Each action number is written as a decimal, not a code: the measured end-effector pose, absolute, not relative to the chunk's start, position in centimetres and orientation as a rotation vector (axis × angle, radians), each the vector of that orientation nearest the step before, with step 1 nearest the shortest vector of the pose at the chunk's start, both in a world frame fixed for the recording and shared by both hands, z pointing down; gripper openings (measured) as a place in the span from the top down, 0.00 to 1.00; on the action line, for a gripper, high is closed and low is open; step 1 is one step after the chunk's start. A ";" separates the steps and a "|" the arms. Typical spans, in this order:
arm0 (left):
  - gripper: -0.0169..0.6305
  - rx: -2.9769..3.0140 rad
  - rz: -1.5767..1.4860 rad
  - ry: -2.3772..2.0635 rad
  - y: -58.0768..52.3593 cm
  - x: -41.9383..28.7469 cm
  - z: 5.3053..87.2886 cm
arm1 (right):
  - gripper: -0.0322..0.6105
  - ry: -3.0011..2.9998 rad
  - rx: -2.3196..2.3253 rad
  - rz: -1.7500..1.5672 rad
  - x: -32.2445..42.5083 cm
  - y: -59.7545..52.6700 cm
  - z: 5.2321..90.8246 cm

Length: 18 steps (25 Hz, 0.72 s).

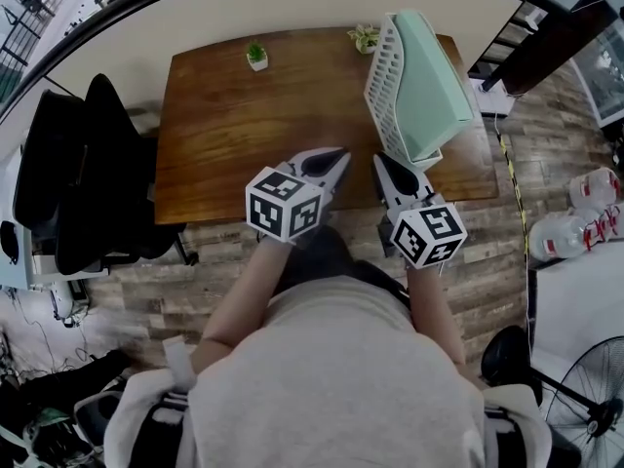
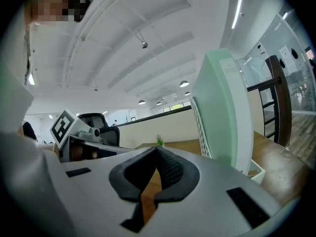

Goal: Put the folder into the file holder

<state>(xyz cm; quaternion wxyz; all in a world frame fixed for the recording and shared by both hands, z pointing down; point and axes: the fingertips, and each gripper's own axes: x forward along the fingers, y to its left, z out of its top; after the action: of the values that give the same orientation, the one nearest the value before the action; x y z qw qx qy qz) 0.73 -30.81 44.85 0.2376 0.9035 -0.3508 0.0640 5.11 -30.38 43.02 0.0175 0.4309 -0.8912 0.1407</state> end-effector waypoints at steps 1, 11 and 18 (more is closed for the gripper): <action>0.95 2.474 0.179 -0.961 -30.8 0.7 45.0 | 0.94 -2.765 1.340 0.439 5.2 -30.4 43.1; 0.95 2.463 0.180 -0.944 -31.0 0.7 45.1 | 0.94 -2.774 1.335 0.470 5.4 -30.3 43.1; 0.95 2.469 0.188 -0.940 -30.7 0.9 45.1 | 0.94 -2.795 1.319 0.464 5.4 -30.1 42.8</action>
<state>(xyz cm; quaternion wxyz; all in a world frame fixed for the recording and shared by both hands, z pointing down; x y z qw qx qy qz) 0.88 -30.69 45.14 0.2441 0.9040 -0.3440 0.0690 5.43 -30.13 42.82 0.0080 0.4221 -0.8943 0.1483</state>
